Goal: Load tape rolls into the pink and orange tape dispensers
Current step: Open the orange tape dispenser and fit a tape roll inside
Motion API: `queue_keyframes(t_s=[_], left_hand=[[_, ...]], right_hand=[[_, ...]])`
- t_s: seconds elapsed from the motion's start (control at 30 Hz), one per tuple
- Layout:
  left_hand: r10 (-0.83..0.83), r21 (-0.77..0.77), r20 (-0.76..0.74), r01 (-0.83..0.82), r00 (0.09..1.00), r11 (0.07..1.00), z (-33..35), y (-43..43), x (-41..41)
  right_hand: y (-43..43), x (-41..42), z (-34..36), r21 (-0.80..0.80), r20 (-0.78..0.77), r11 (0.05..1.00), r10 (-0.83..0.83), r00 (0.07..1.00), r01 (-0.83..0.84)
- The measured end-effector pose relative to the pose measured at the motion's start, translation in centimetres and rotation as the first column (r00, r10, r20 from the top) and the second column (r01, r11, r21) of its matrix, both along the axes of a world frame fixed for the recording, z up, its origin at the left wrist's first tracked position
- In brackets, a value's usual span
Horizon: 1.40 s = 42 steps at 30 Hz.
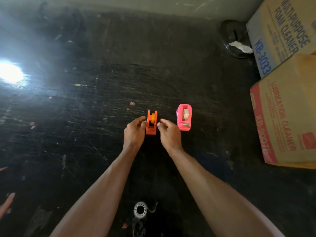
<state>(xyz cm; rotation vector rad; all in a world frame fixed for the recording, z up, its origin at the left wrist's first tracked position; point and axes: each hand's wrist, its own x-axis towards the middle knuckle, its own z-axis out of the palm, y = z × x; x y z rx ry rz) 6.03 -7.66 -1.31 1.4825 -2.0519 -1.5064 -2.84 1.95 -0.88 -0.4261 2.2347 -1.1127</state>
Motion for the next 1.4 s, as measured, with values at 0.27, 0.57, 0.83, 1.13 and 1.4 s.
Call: queue_keyframes(t_s=[0.27, 0.57, 0.83, 1.13, 1.4], left_hand=[[-0.016, 0.008, -0.055, 0.017, 0.998, 1.000, -0.7, 1.1, 0.7], [-0.069, 0.138, -0.123, 0.086, 0.990, 0.987, 0.5, 7.3, 5.2], [-0.159, 0.322, -0.119, 0.189, 0.980, 0.928, 1.8, 14.4, 10.5], [-0.053, 0.456, -0.127, 0.106, 0.990, 0.884, 2.5, 18.5, 13.1], [0.014, 0.326, -0.097, 0.019, 0.995, 0.945, 2.3, 17.8, 13.2]], right_hand=[[-0.2, 0.1, -1.1, -0.031, 0.117, 0.995, -0.093, 0.989, 0.098], [7.8, 4.6, 0.7, -0.082, 0.152, 0.985, -0.136, 0.979, 0.149], [17.2, 9.9, 3.0, -0.123, 0.349, 0.966, -0.171, 0.921, 0.226], [21.5, 12.4, 2.9, -0.105, 0.492, 0.954, -0.195, 0.848, 0.280], [22.9, 12.2, 3.8, -0.128, 0.485, 0.904, -0.302, 0.820, 0.409]])
